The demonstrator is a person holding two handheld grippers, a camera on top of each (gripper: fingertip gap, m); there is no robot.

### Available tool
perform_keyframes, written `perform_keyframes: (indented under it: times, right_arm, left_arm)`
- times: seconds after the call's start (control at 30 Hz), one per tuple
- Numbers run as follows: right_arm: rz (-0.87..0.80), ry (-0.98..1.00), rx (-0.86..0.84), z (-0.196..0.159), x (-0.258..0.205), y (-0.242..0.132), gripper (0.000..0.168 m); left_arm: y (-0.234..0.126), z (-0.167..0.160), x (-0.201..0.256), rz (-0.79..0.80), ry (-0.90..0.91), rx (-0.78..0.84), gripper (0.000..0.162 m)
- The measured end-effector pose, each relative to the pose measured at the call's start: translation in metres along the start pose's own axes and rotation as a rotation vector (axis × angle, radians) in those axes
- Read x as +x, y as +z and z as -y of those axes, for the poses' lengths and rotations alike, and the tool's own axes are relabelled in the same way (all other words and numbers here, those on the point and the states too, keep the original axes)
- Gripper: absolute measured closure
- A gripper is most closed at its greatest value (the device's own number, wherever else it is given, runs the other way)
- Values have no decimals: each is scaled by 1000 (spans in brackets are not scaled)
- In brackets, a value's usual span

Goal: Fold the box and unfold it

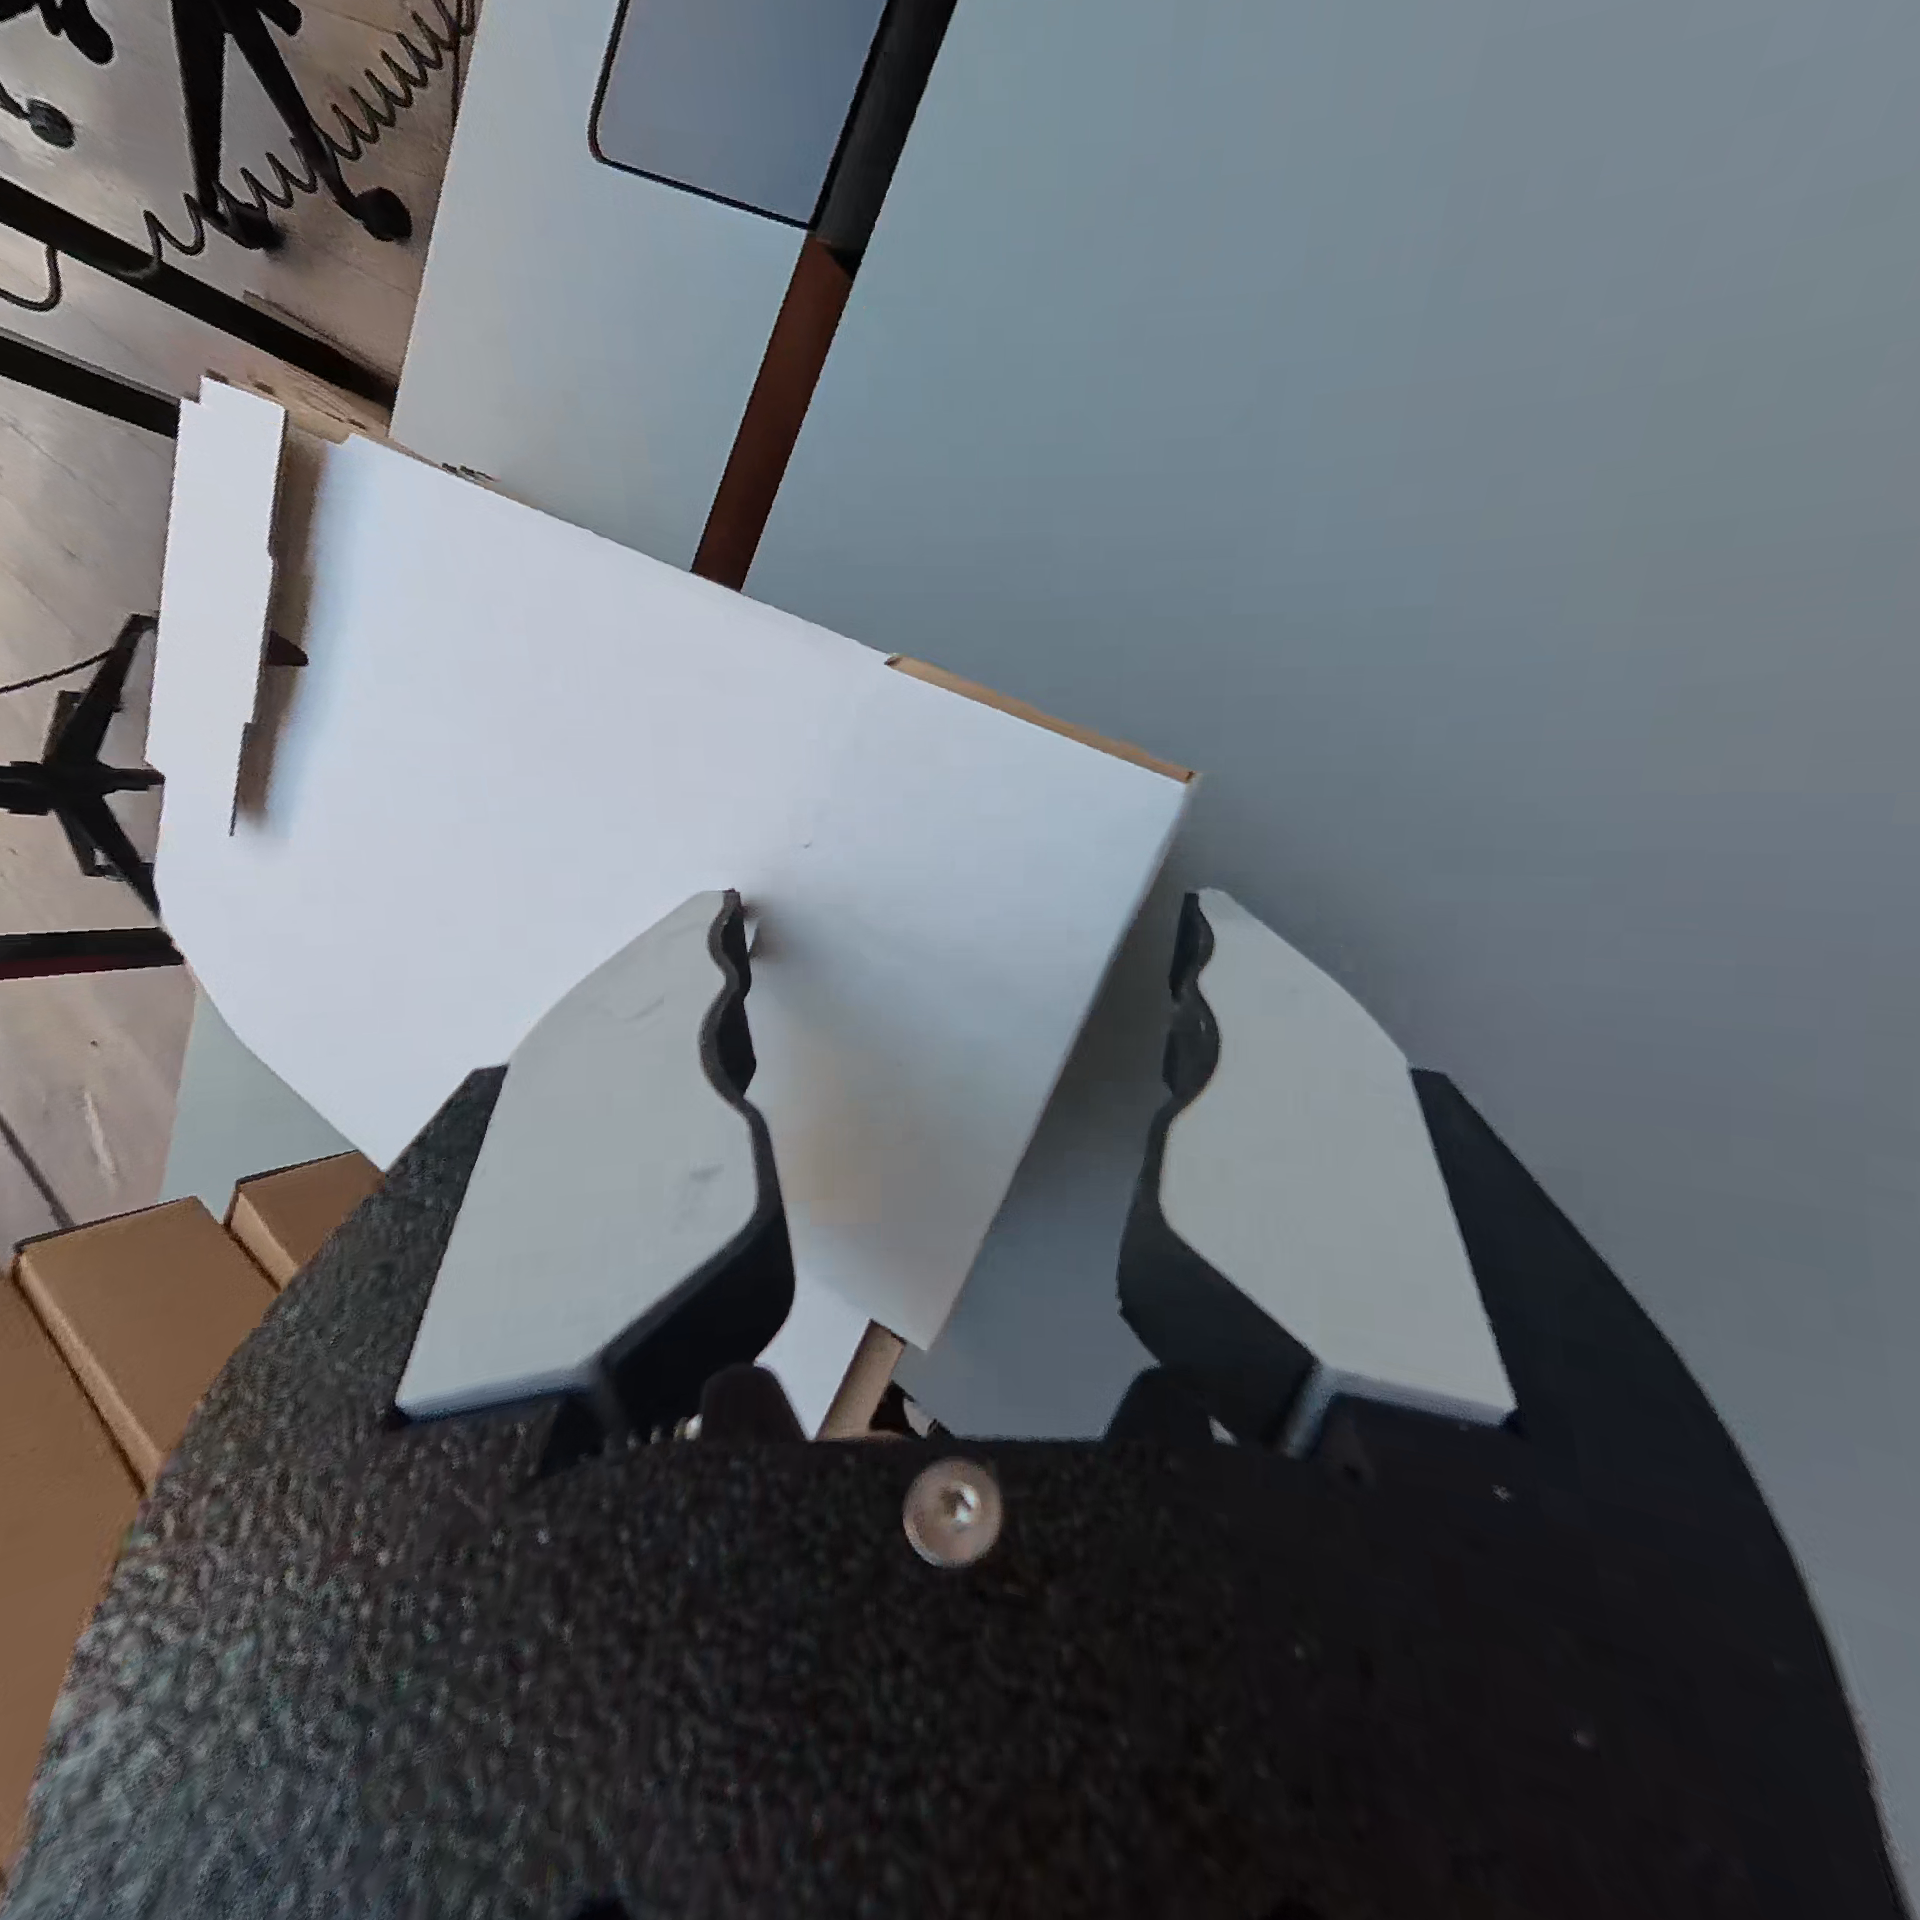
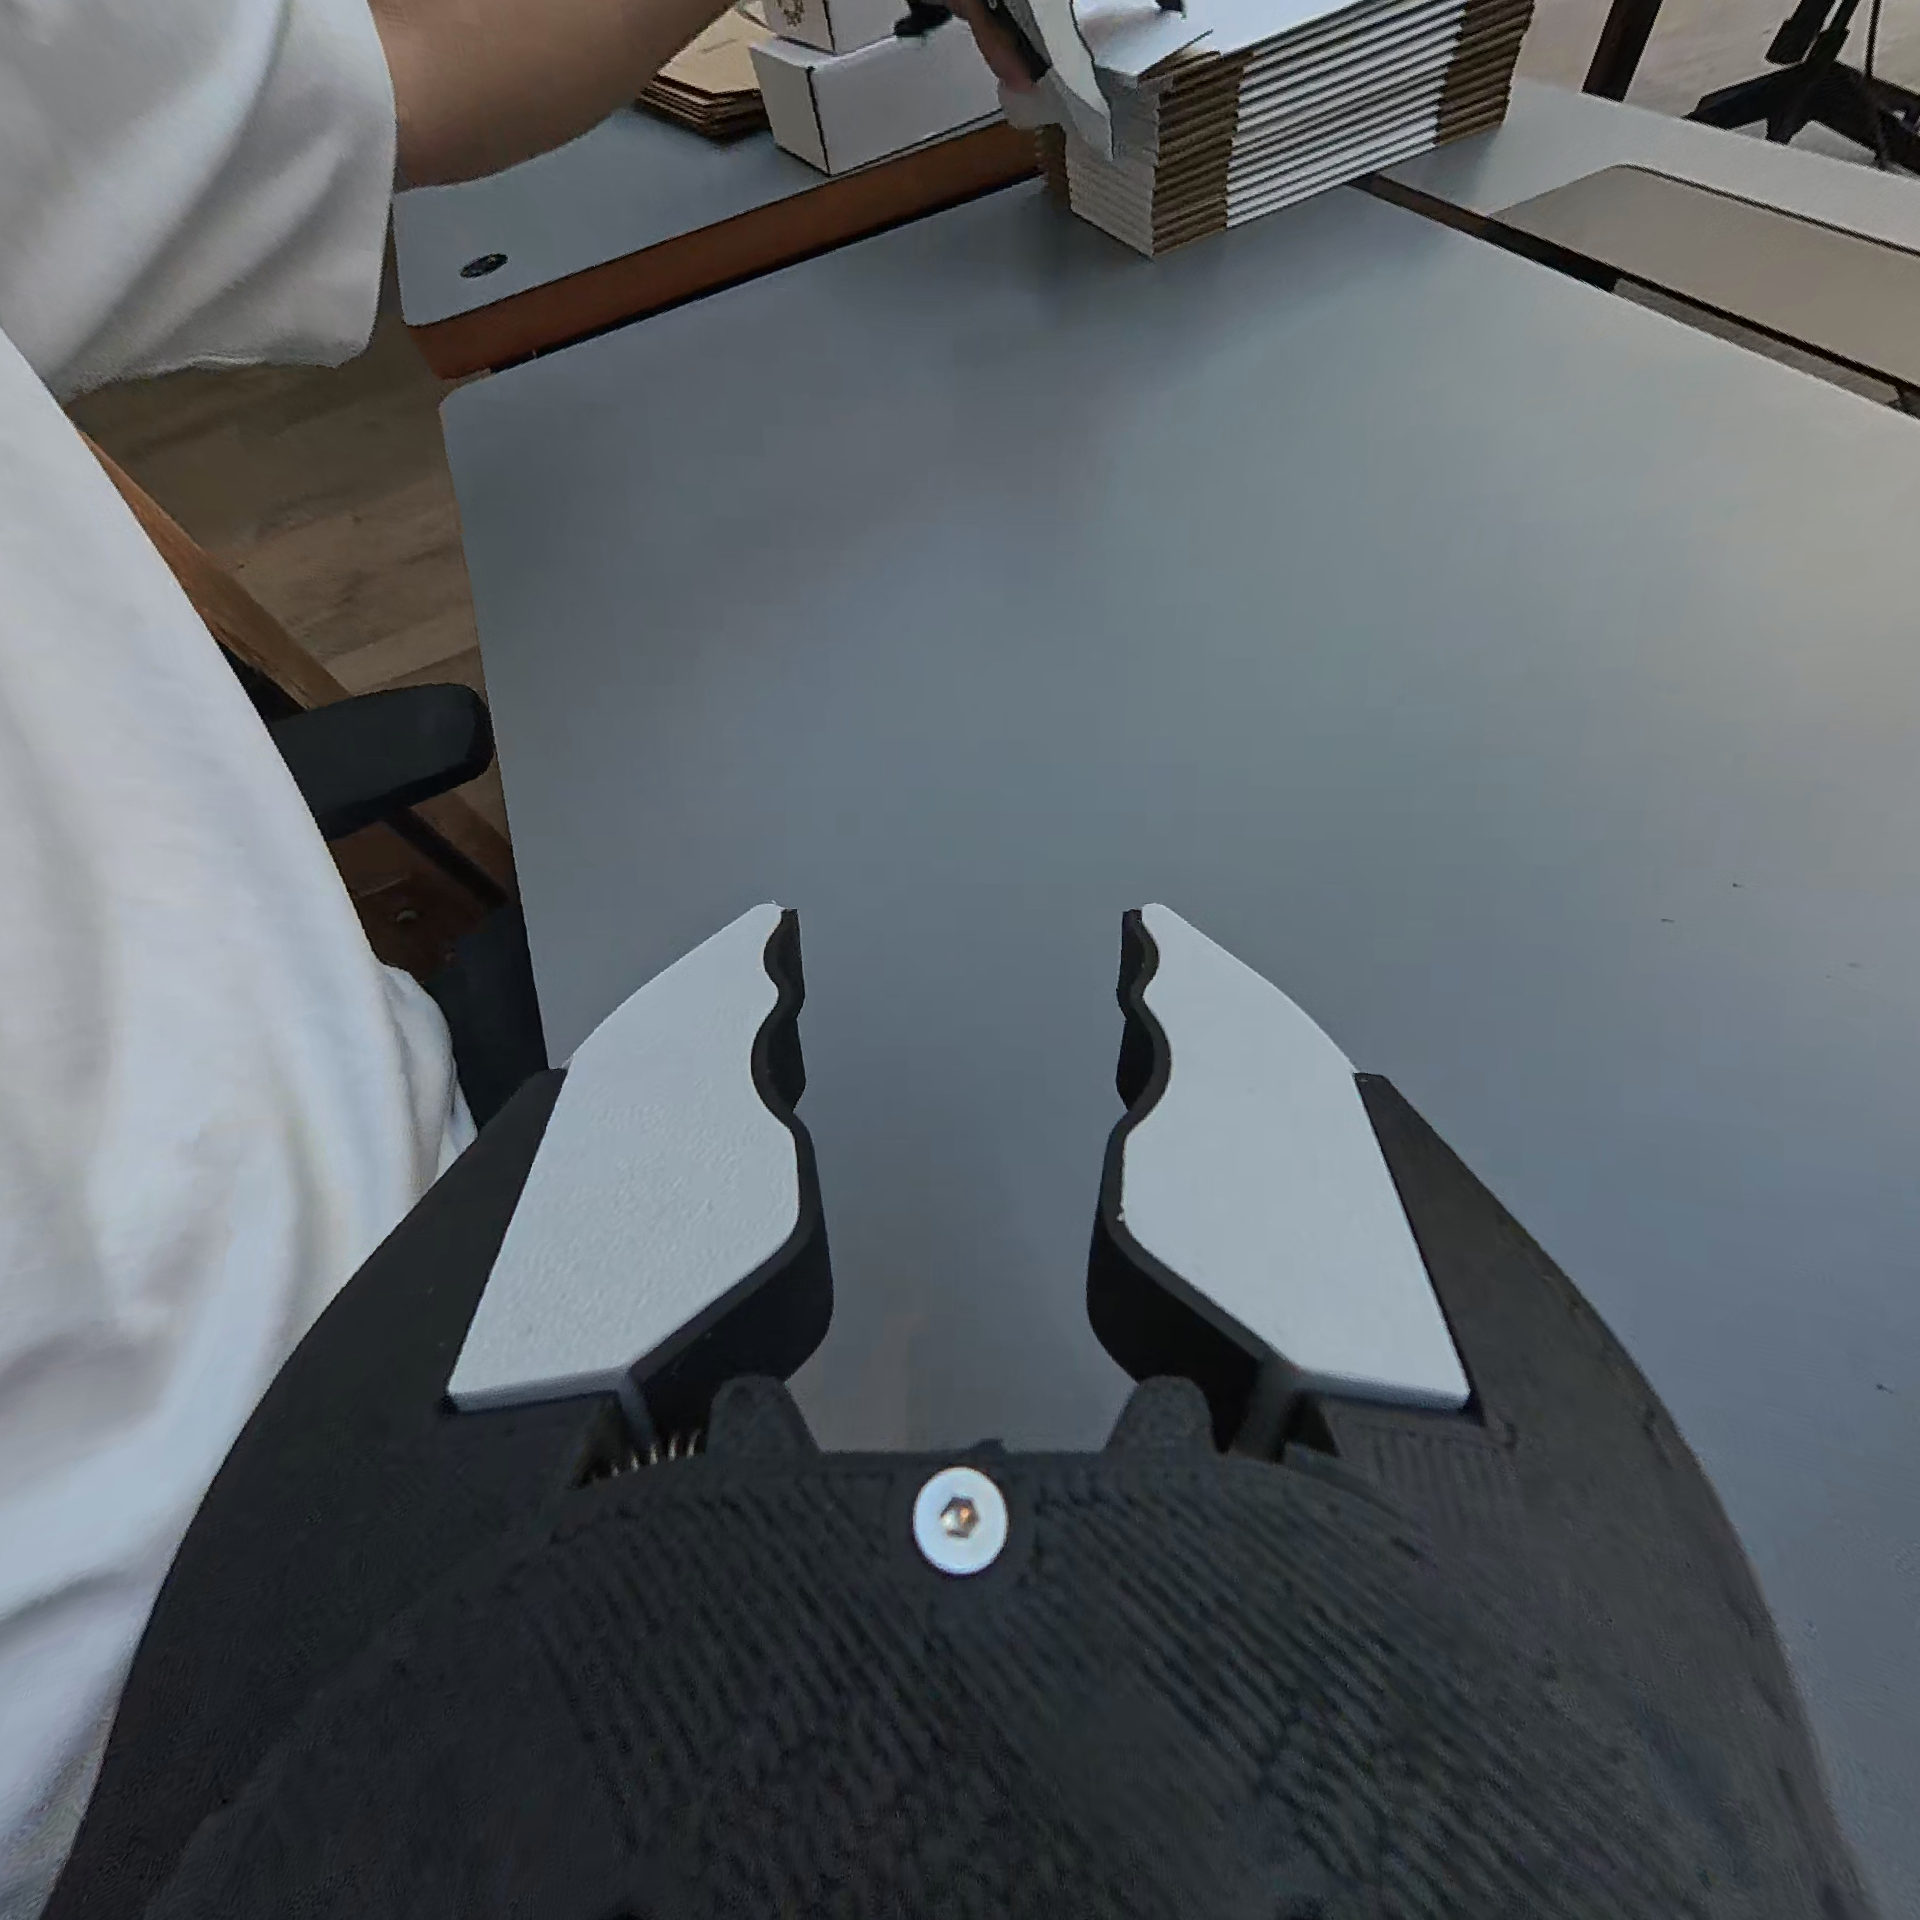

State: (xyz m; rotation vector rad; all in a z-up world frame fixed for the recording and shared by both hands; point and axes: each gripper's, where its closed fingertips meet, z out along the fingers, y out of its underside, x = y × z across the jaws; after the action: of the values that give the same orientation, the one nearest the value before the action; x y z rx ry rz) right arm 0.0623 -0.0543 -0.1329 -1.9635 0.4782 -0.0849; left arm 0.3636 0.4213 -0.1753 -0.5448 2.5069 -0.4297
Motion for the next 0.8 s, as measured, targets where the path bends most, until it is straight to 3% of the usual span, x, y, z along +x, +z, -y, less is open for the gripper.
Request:
perform_keyframes:
  times: [0.07, 0.2, 0.3, 0.43, 0.57, 0.63, 0.7, 0.8]
  right_arm:
    - [-1, 10, 13, 0, 1, -1, 109]
    - [-4, 12, 28, 0, -2, -3, 110]
    - [-6, 5, 38, 1, -5, -6, 110]
    - [-6, -8, 49, 6, -11, -8, 110]
    - [-17, -28, 69, 13, -12, -9, 111]
    - [-30, -31, 89, 21, -8, -8, 115]
    - [-69, -38, 122, 32, 1, -6, 124]
    - [-156, -103, 162, 52, 19, -6, 156]
  left_arm:
    - [-6, -1, 2, 85, 89, -23, 94]
    - [-20, 6, -10, 472, 332, -34, 111]
    - [-21, 8, -9, 692, 544, -103, 150]
    - [-42, 22, -2, 935, 611, -102, 156]
    - [-96, 67, 27, 1100, 640, 72, 157]
    - [-123, 100, 55, 1110, 675, 207, 157]
    - [-132, 132, 98, 988, 706, 351, 157]
    - [-121, 163, 185, 754, 810, 506, 157]
